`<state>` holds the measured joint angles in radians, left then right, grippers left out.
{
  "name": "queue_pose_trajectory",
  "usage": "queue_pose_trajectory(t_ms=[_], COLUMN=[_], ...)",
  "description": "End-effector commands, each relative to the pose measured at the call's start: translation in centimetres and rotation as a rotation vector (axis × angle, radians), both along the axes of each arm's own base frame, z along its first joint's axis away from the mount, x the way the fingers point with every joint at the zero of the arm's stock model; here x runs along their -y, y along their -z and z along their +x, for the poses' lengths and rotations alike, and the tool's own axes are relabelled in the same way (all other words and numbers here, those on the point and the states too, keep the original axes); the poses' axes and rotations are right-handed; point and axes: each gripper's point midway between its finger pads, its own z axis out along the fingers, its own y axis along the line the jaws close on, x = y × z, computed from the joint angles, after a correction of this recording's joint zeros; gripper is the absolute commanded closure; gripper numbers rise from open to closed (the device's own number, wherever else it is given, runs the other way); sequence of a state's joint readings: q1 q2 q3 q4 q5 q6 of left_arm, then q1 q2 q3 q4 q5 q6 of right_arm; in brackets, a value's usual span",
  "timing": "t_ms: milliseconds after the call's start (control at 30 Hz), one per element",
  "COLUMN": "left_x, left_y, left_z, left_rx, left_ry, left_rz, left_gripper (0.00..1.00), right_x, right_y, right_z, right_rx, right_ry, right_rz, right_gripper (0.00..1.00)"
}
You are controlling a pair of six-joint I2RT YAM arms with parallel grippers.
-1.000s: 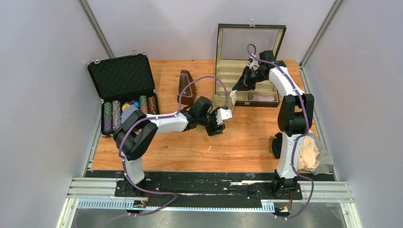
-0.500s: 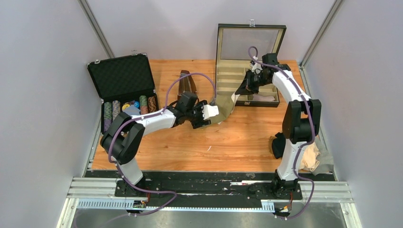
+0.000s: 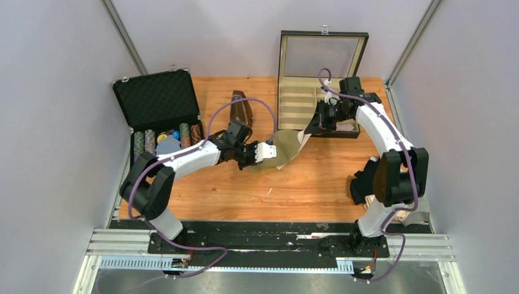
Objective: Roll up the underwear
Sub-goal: Flatten out the underwear at the center of the board.
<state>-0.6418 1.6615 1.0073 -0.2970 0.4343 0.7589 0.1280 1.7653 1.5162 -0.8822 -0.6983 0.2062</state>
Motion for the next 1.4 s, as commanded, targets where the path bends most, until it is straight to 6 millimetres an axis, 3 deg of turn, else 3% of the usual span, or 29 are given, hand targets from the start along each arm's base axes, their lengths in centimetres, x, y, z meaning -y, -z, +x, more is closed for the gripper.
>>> queue_pose_trajectory(t_ms=[0, 133, 200, 233, 267, 300, 367, 400, 500, 567, 600, 633, 667, 700, 733, 767, 800, 833, 933, 1033, 1100, 1133, 1167, 1200, 1367], left_x=[-1.3, -2.7, -2.5, -2.1, -1.7, -1.3, -0.5, 0.4, 1.6, 2.4, 2.5, 2.8, 2.7, 3.1, 2.8, 3.2, 2.7, 2.8, 1.7, 1.8, 2.6, 2.3, 2.9, 2.7, 3.4], left_y=[-6.8, -12.0, -13.7, -14.9, -14.1, -15.5, -15.0, -13.7, -12.6, -15.1, -15.4, -17.1, -15.9, -17.8, -15.1, -16.2, -13.4, -12.9, -8.1, -6.0, -5.8, -4.1, -4.7, -3.3, -1.4], left_z=[-0.9, -0.6, 0.5, 1.7, 2.8, 4.9, 9.3, 11.9, 17.5, 18.8, 18.4, 17.6, 16.1, 14.2, 12.1, 9.3, 6.9, 3.7, -2.9, -4.6, -5.4, -6.9, -6.6, -8.0, -9.7], left_rx=[0.030, 0.174, 0.273, 0.336, 0.344, 0.407, 0.448, 0.444, 0.482, 0.512, 0.490, 0.502, 0.446, 0.439, 0.372, 0.359, 0.298, 0.239, 0.163, 0.183, 0.189, 0.094, 0.133, 0.051, 0.021], left_ry=[0.003, 0.012, 0.029, 0.026, 0.030, 0.002, -0.057, -0.081, -0.225, -0.327, -0.360, -0.361, -0.362, -0.310, -0.266, -0.150, -0.086, 0.023, 0.323, 0.498, 0.643, 0.688, 0.747, 0.780, 0.861], left_rz=[-0.088, -0.154, -0.174, -0.189, -0.171, -0.171, -0.128, -0.104, -0.088, -0.166, -0.195, -0.241, -0.256, -0.320, -0.302, -0.342, -0.310, -0.314, -0.223, -0.221, -0.239, -0.213, -0.212, -0.185, -0.138], left_gripper=[1.00, 1.00, 1.00, 1.00, 1.00, 1.00, 1.00, 1.00, 0.54, 0.38, 0.35, 0.33, 0.32, 0.31, 0.31, 0.32, 0.33, 0.34, 0.37, 0.40, 0.44, 0.47, 0.48, 0.50, 0.51], right_x=[-0.5, -1.5, -2.0, -2.0, -2.0, -1.9, -1.3, -0.9, 0.9, 2.0, 2.0, 3.2, 3.7, 4.0, 4.3, 4.5, 4.6, 4.7, 4.8, 4.8, 4.8, 4.9, 4.9, 4.9, 5.0], right_y=[-4.4, -7.1, -8.0, -7.9, -7.6, -7.2, -6.0, -5.2, -2.3, -1.1, -0.6, -0.1, 0.3, 0.8, 1.2, 1.5, 1.8, 2.1, 3.1, 3.9, 4.4, 4.6, 4.6, 4.6, 4.5], right_z=[-3.7, -8.3, -9.8, -9.9, -9.7, -9.3, -8.1, -7.3, -4.9, -3.4, -3.0, -2.1, -1.6, -1.2, -0.9, -0.8, -0.7, -0.7, -0.8, -1.0, -0.9, -0.9, -0.8, -0.8, -0.2], right_rx=[0.133, 0.154, 0.151, 0.133, 0.113, 0.091, 0.045, 0.016, -0.093, -0.151, -0.174, -0.185, -0.193, -0.198, -0.200, -0.204, -0.205, -0.210, -0.237, -0.264, -0.274, -0.280, -0.284, -0.288, -0.291], right_ry=[-0.087, -0.164, -0.191, -0.171, -0.148, -0.125, -0.074, -0.046, 0.065, 0.128, 0.140, 0.181, 0.198, 0.210, 0.217, 0.221, 0.222, 0.226, 0.235, 0.241, 0.242, 0.243, 0.245, 0.246, 0.251], right_rz=[0.018, 0.134, 0.199, 0.208, 0.215, 0.220, 0.206, 0.195, 0.171, 0.186, 0.189, 0.193, 0.188, 0.176, 0.166, 0.160, 0.154, 0.147, 0.136, 0.132, 0.127, 0.124, 0.124, 0.125, 0.135], right_gripper=[1.00, 1.00, 1.00, 1.00, 1.00, 1.00, 1.00, 1.00, 1.00, 1.00, 1.00, 1.00, 1.00, 1.00, 1.00, 1.00, 1.00, 1.00, 1.00, 1.00, 1.00, 1.00, 1.00, 1.00, 1.00])
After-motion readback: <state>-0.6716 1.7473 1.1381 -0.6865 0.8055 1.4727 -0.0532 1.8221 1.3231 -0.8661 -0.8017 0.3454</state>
